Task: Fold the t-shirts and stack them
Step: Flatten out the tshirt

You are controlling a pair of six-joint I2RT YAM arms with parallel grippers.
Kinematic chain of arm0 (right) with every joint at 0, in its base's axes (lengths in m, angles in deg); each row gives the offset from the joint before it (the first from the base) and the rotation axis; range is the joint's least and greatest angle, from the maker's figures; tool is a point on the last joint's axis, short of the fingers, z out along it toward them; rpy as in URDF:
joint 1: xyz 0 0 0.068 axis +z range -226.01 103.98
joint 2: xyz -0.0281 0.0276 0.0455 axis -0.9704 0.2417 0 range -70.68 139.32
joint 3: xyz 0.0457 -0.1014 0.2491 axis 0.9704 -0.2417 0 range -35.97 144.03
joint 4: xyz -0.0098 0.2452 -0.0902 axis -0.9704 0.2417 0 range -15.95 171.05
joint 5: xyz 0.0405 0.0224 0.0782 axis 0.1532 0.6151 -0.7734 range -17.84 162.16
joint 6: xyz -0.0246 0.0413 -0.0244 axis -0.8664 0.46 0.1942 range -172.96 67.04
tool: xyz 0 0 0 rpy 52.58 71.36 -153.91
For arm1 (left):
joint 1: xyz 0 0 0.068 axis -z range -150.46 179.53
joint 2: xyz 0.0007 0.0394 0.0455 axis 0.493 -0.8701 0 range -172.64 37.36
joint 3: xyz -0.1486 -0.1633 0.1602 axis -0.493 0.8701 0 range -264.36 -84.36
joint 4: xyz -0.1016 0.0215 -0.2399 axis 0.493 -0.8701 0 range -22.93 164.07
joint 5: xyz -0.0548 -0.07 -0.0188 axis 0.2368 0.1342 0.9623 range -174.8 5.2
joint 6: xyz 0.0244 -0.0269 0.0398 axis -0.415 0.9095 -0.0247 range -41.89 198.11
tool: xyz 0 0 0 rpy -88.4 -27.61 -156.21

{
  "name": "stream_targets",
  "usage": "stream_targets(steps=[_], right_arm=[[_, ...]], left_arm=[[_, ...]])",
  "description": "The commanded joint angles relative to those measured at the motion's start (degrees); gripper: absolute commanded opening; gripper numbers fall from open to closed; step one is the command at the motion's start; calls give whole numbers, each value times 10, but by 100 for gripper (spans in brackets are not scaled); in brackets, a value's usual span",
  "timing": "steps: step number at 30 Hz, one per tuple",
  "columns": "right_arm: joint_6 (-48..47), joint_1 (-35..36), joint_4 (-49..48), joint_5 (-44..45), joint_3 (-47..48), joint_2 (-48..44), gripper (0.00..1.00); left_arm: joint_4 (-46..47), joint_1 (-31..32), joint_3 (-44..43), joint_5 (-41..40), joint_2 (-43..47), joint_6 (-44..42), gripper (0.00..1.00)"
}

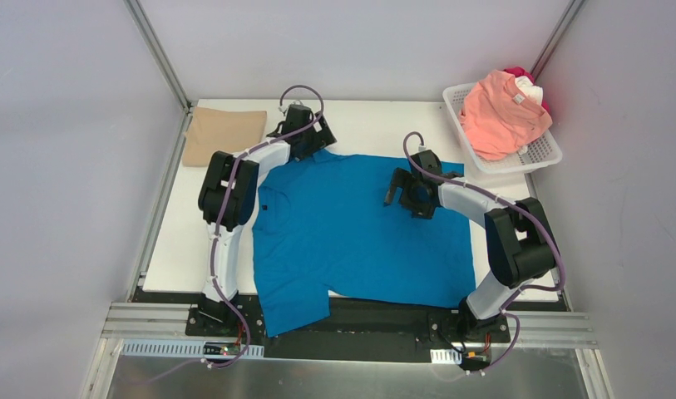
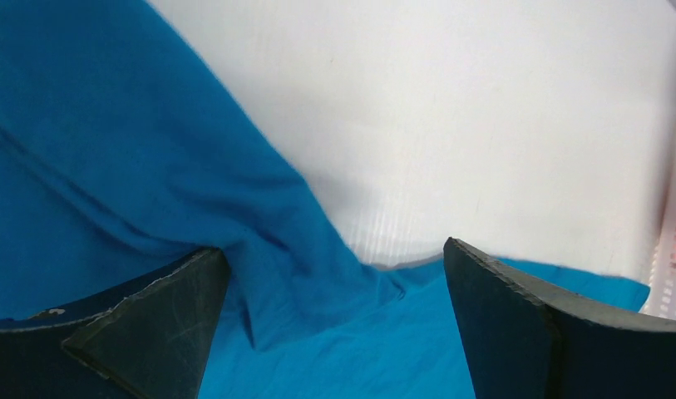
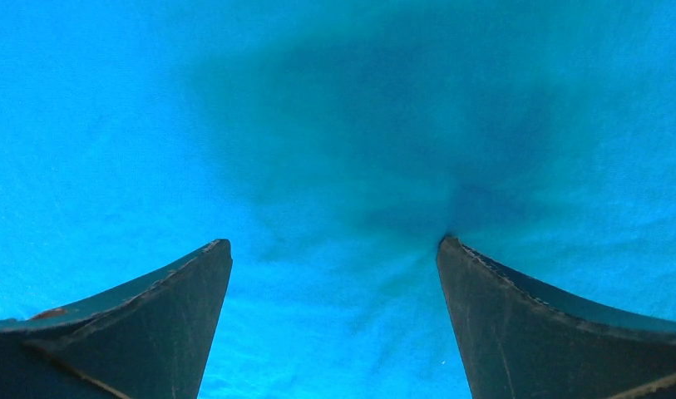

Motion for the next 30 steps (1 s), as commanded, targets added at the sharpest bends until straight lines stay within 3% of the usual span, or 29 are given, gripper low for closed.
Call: stream_targets(steps=[1,9,15,17,23,30], right_arm=[[-15,-1,16,19,-17,43,100],[-18,0,19,20,-10,52,99],[-18,-1,25,26,-4,49,100],[-19,-1,25,28,-5,42,100],[-12,-1,34,35,1,14,100],[5,-1,78,102,33,-50,100]], left_arm=[[45,-3,-58,8,-28,10,99],[95,-10,-213,28,-119,31,99],[-11,-12,-471,-19,-262,7,99],[-21,-19,-509,-19,-270,1,99],[-21,-29,-440,-8,-157,-73,99],[-61,-28,-175,-11,80,-132,99]])
